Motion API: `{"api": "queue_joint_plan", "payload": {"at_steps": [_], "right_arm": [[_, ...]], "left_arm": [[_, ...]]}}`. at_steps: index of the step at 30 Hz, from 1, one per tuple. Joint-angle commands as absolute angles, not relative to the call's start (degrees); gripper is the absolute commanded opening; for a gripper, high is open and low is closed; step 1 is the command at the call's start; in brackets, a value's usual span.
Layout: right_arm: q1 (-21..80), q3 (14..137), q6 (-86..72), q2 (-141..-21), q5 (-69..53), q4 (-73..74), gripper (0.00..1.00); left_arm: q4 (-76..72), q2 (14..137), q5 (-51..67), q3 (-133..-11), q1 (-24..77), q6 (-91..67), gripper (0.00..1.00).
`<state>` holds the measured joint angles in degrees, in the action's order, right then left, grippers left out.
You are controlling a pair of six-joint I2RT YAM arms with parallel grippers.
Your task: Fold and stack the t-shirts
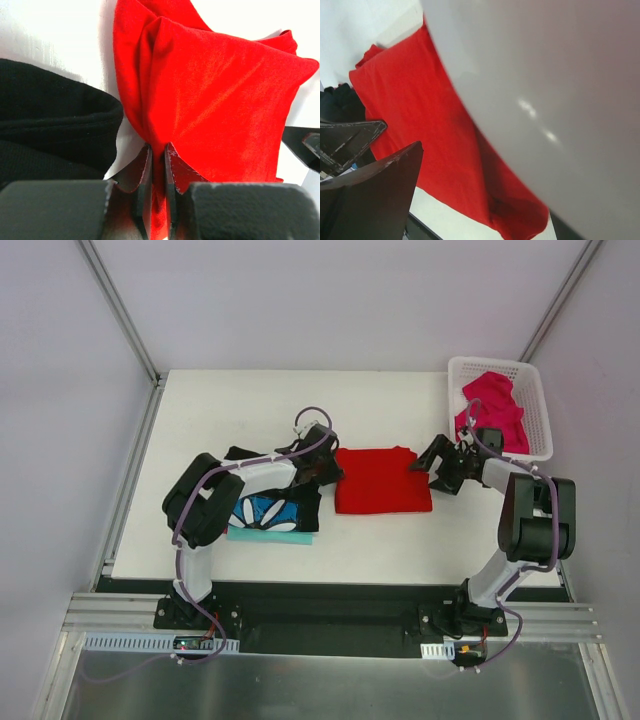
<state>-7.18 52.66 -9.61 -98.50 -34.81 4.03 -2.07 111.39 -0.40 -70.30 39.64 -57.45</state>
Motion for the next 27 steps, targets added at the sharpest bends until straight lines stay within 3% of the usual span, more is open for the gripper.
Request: {"api": "queue_joint_plan", "payload": {"at_steps": [1, 16, 27], "right_arm": [[-3.96, 51.41, -10.64, -96.68, -32.61, 10.28, 0.99], [-0.88, 53.6, -9.32, -95.8, -30.42, 15.0, 0.99], [2.55, 58.27, -2.73, -87.1, -11.88, 29.0, 0.99]], "left_arm": [[-1.32, 107.23, -0.18, -69.08, 38.94, -56.86, 0.0], [-1.41, 106.26, -0.18, -68.03, 38.85, -57.13, 0.0], [-1.67, 104.94, -0.09, -67.15, 38.85, -57.39, 0.0]]}}
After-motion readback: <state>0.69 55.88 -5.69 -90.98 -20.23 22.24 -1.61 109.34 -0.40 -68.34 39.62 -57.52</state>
